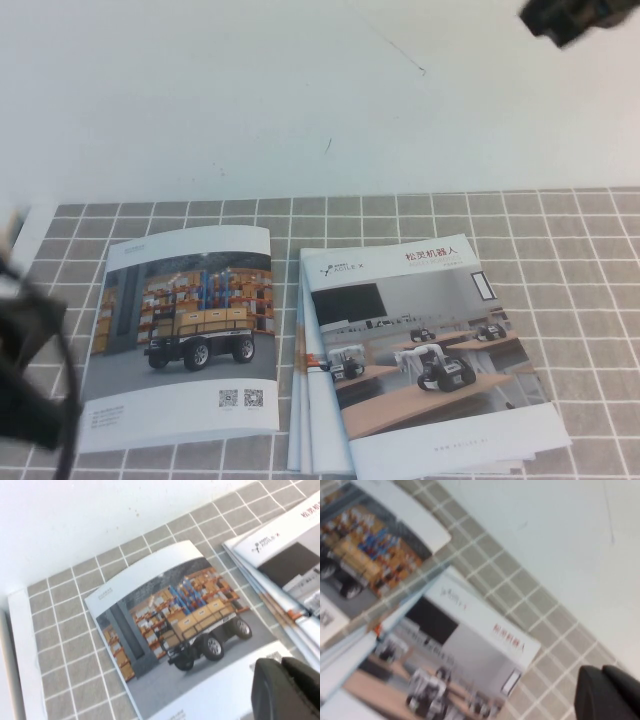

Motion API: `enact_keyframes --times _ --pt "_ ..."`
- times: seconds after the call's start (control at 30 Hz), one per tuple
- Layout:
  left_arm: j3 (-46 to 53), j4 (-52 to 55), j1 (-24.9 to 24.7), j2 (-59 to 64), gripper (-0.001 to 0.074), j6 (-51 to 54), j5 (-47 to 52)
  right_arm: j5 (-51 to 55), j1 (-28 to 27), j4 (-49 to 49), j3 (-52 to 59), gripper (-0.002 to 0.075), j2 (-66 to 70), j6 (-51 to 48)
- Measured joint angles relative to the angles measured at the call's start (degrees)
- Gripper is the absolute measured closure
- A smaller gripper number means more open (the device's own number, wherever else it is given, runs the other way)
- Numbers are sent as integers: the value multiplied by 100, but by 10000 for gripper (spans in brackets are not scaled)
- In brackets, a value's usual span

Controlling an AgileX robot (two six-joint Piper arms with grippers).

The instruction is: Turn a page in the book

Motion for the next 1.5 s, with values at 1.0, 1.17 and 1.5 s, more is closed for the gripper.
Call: enact_keyframes --times 1.0,1.17,1.5 --pt "3270 -23 0 -2611 738 36 -2966 -3435 0 636 9469 727 -6947 641" --pt "3270 -12 0 -2611 738 36 -2988 -3497 0 668 9670 727 -7129 650" --pt "3270 -2 0 -2611 738 25 -2988 -3497 0 702 9670 727 -7134 650"
